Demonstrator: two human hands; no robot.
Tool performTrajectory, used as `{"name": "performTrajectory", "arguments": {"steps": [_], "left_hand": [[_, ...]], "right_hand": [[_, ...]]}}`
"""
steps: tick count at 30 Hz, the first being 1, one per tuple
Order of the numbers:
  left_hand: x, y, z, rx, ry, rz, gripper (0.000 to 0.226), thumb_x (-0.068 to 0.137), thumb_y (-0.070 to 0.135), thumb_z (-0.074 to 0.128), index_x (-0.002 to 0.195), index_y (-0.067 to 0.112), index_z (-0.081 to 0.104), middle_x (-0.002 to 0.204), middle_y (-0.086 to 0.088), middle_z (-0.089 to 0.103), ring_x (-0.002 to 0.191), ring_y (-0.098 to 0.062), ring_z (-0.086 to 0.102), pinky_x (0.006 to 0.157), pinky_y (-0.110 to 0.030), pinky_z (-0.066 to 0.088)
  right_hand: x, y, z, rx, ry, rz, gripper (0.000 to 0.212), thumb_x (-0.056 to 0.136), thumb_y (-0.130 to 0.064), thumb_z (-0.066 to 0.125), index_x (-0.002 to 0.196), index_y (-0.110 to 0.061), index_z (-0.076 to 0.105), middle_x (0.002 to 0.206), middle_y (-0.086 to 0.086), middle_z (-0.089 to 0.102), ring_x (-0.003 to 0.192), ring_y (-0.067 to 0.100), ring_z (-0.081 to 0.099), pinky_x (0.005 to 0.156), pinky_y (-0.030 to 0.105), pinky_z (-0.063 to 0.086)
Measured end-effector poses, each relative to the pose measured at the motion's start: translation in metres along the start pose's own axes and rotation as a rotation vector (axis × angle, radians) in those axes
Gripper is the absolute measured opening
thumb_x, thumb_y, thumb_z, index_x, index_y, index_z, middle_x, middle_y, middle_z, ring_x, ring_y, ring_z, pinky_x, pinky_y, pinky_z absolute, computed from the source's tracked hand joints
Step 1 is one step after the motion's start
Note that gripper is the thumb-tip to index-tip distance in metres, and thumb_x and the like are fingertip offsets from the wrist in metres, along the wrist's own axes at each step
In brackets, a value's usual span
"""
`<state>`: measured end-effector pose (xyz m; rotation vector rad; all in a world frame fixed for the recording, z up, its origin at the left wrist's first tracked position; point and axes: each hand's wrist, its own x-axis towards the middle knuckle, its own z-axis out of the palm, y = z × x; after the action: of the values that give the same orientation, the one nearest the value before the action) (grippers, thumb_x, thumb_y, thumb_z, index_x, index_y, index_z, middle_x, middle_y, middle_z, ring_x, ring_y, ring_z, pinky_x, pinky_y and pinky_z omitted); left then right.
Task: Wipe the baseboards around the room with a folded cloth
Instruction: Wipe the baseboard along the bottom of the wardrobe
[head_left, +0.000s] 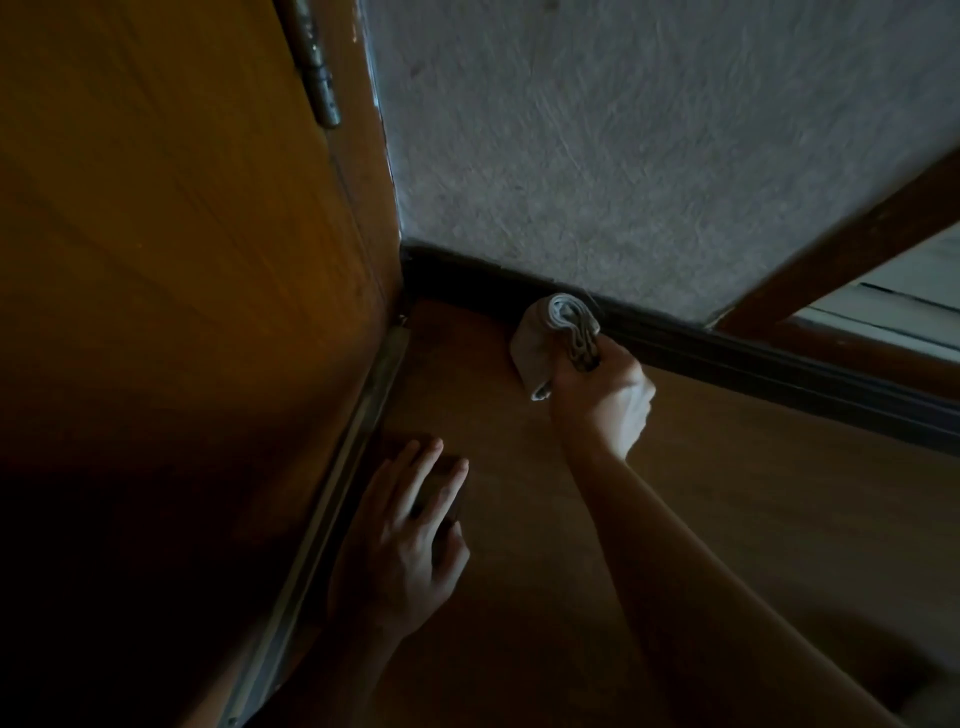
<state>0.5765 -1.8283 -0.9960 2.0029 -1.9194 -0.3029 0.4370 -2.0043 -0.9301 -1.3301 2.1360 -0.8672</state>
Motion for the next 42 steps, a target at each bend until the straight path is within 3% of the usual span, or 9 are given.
{"name": "performTrajectory", "arguments": {"steps": [8,12,16,22,30,35,42], "left_hand": [[0.000,0.001,0.001,0.012,-0.001,0.005,0.058,0.091,0.041,0.050,0.148,0.028,0.051,0.160,-0.001,0.037,0.148,-0.021,0.033,0.116,-0.044,0.034],[0.000,0.001,0.000,0.019,-0.013,-0.001,0.060,0.090,0.041,0.052,0.149,0.029,0.049,0.163,0.001,0.033,0.151,-0.018,0.027,0.118,-0.040,0.030],[0.000,0.001,-0.001,-0.019,0.016,0.008,0.059,0.088,0.036,0.055,0.147,0.027,0.053,0.161,0.001,0.036,0.150,-0.019,0.030,0.117,-0.044,0.035],[0.001,0.001,0.000,-0.027,0.024,0.008,0.060,0.086,0.034,0.056,0.146,0.026,0.054,0.160,0.000,0.038,0.149,-0.019,0.031,0.118,-0.042,0.032],[-0.001,-0.001,0.001,-0.045,0.018,0.000,0.060,0.087,0.035,0.055,0.147,0.026,0.053,0.162,0.001,0.035,0.151,-0.018,0.029,0.119,-0.041,0.032],[-0.001,-0.002,0.002,-0.048,0.024,0.011,0.060,0.088,0.036,0.055,0.147,0.026,0.053,0.162,0.001,0.035,0.151,-0.018,0.028,0.118,-0.041,0.034],[-0.001,-0.003,0.002,-0.045,0.029,0.019,0.060,0.087,0.035,0.056,0.147,0.026,0.053,0.162,0.001,0.036,0.150,-0.019,0.031,0.116,-0.045,0.036]], "right_hand": [[0.001,0.004,0.003,0.014,0.001,-0.039,0.026,0.084,-0.045,0.068,0.089,-0.020,0.070,0.087,-0.007,0.068,0.082,0.020,0.065,0.072,0.038,0.053],[-0.001,0.006,0.003,0.032,0.057,0.010,0.023,0.085,-0.040,0.068,0.080,-0.017,0.067,0.081,-0.005,0.065,0.079,0.022,0.063,0.068,0.033,0.045],[-0.011,-0.018,0.024,0.036,-0.035,-0.045,0.018,0.084,-0.033,0.066,0.092,-0.018,0.071,0.096,0.000,0.070,0.089,0.027,0.066,0.077,0.038,0.052],[-0.025,-0.048,0.056,0.067,-0.094,-0.061,0.018,0.085,-0.034,0.065,0.096,-0.021,0.071,0.097,-0.002,0.068,0.092,0.026,0.064,0.069,0.029,0.036],[-0.024,-0.042,0.052,0.042,-0.042,-0.046,0.020,0.084,-0.037,0.065,0.092,-0.020,0.071,0.091,-0.004,0.069,0.087,0.023,0.065,0.068,0.029,0.040],[-0.029,-0.057,0.061,0.060,-0.117,-0.112,0.024,0.085,-0.040,0.066,0.096,-0.020,0.071,0.095,-0.003,0.069,0.087,0.023,0.066,0.069,0.035,0.051],[-0.020,-0.040,0.046,0.032,-0.068,-0.060,0.019,0.085,-0.038,0.065,0.090,-0.021,0.070,0.087,-0.005,0.068,0.081,0.022,0.066,0.067,0.033,0.050]]}}
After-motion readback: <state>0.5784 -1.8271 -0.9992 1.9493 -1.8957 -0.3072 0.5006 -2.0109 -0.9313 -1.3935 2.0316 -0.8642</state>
